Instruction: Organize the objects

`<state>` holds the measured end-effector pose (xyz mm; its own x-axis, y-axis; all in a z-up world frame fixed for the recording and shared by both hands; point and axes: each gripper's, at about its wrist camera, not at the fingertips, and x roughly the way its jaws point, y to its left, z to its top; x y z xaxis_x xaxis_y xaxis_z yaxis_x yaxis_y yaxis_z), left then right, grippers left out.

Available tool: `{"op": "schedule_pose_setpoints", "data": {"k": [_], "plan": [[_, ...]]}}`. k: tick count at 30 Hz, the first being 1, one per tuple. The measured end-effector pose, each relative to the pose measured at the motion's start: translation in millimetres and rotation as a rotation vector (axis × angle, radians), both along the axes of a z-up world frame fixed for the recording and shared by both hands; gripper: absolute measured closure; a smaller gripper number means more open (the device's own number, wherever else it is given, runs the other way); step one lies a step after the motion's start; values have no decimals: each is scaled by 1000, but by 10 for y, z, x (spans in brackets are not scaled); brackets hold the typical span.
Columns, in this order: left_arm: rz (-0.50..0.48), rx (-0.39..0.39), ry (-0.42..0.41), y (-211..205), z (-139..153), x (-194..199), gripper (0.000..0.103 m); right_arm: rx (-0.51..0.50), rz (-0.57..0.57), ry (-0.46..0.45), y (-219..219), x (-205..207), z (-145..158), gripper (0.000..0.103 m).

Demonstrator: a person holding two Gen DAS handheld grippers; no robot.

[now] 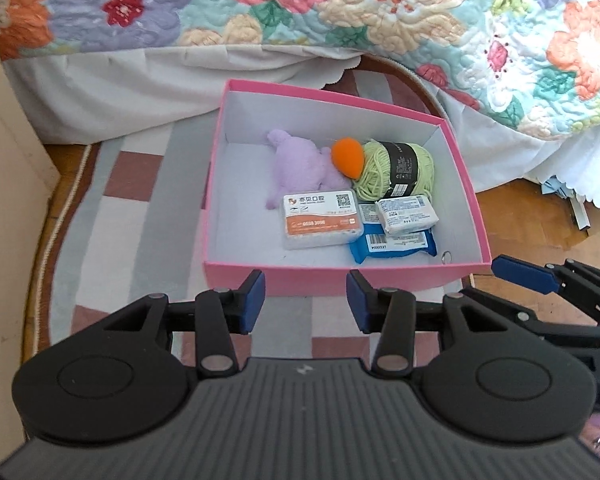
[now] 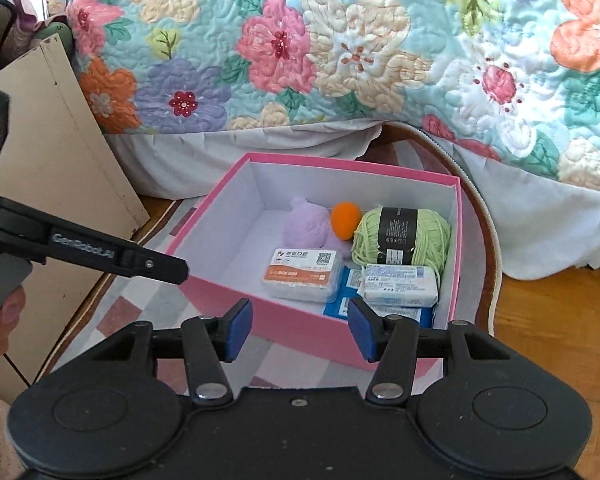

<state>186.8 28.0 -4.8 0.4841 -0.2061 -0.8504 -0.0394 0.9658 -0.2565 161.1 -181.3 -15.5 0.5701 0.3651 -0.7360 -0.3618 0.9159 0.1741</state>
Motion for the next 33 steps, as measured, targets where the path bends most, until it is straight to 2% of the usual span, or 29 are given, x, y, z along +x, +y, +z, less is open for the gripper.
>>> {"op": "schedule_pose_setpoints", "data": {"k": [6, 14, 21, 26, 33], "plan": [[-4, 29, -28, 86, 204, -225, 54, -9, -13, -28, 51, -142, 172, 42], [-10, 46, -50, 108, 367, -519, 43, -2, -33, -61, 87, -396, 367, 37], [14, 64, -57, 124, 453, -786, 38, -9, -85, -86, -5, -599, 396, 33], [29, 80, -61, 126, 482, -932, 34, 24, -121, -75, -118, -760, 405, 25], [40, 95, -61, 66, 482, -1142, 30, -6, -120, -53, -106, -926, 387, 20]]}}
